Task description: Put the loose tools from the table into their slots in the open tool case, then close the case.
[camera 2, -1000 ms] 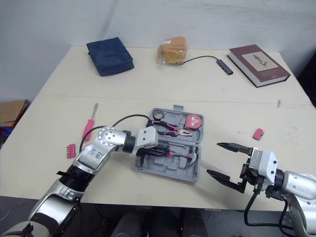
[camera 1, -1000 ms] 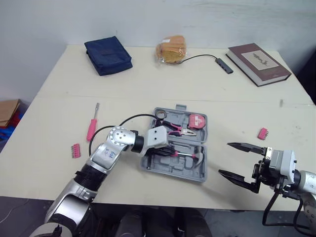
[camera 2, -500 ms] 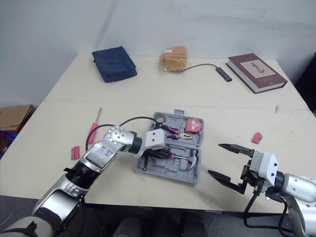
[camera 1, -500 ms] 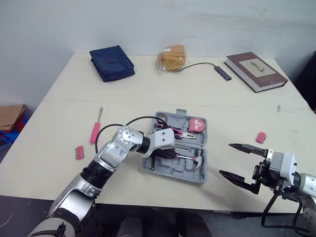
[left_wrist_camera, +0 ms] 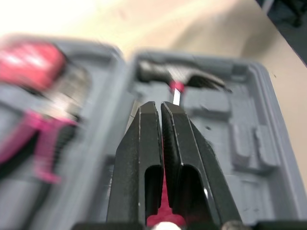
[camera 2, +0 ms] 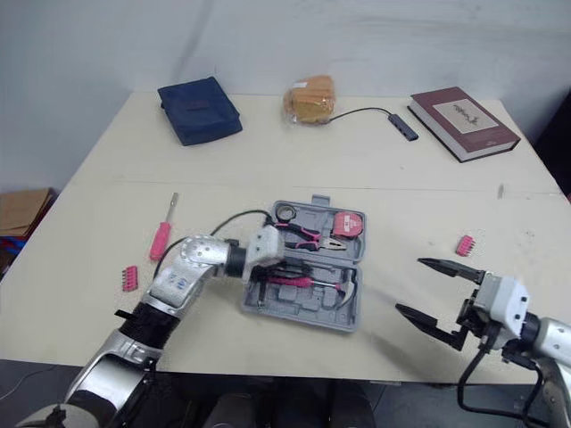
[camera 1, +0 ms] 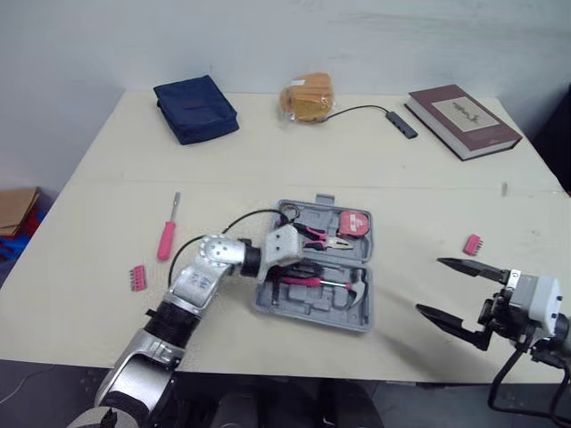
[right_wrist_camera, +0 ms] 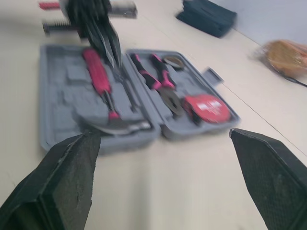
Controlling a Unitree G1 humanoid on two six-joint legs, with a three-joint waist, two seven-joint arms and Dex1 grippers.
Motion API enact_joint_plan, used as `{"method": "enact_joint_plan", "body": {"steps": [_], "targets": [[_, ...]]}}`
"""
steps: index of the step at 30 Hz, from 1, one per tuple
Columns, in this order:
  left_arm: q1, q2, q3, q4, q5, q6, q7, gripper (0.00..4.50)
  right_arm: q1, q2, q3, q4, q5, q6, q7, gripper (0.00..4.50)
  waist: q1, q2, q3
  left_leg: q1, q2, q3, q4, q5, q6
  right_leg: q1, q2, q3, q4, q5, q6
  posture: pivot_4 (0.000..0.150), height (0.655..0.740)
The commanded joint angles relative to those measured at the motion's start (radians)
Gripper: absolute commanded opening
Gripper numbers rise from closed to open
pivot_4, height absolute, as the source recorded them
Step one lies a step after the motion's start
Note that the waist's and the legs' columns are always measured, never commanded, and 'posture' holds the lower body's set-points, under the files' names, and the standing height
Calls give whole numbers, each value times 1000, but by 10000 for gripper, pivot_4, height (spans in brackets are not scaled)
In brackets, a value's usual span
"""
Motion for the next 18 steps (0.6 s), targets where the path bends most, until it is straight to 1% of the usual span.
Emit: {"method": "enact_joint_plan", "body": {"steps": [1,2,4,7,9,10,13,16,17,18], "targets": [[19,47,91,-21,-61,-81,-38,8707,-4,-24,-93,74,13,-55,26,45000,0,0,2,0,0,0,0,0,0,0,1,-1,0,0,0,1500,7400],[23,57,102,-19,-67,-86,-43,13730,-7,-25,-102,92,12,-64,30,45000,1,0,2,0,0,0,0,0,1,0,1,-2,0,0,0,1500,7400],[35,76,133,-21,-86,-96,-44,21668,-15,-26,-126,133,9,-88,32,45000,1,-1,3,0,-1,1,0,0,2,0,0,-3,0,1,1,1500,7400],[162,190,315,-30,-151,-117,-33,35995,-22,-47,-232,343,-32,-220,21,45000,-4,-1,5,1,-2,1,0,-1,4,0,-2,0,0,2,3,1500,7400],[259,247,433,-13,-174,-135,6,44296,-18,-56,-279,443,-44,-279,11,45000,-9,-1,8,1,0,2,-1,-2,3,0,-3,3,0,1,2,1500,7400],[300,261,492,2,-187,-158,27,44296,-13,-58,-293,482,-51,-309,9,45000,-13,-1,9,1,1,2,-2,-3,2,-1,-3,4,0,0,0,1500,7400],[409,327,617,64,-159,-253,59,44296,10,-72,-320,576,-61,-361,17,45000,-23,-1,9,1,3,2,-3,-3,-1,-1,-1,3,-1,-1,-1,1500,7400],[529,367,796,66,-199,-225,138,44296,29,-96,-355,674,-56,-392,13,45000,-26,-1,10,2,3,2,-3,-5,2,-1,-3,4,-1,-1,-1,1500,7400],[566,375,840,64,-210,-213,153,44296,31,-105,-364,709,-55,-402,10,45000,-26,0,10,2,3,2,-3,-7,5,-1,-4,4,-1,-1,-1,1500,7400],[593,380,871,68,-217,-208,161,44296,30,-113,-370,741,-54,-414,9,45000,-27,0,10,2,3,2,-3,-8,5,-1,-4,5,0,-1,-1,1500,7400]]}}
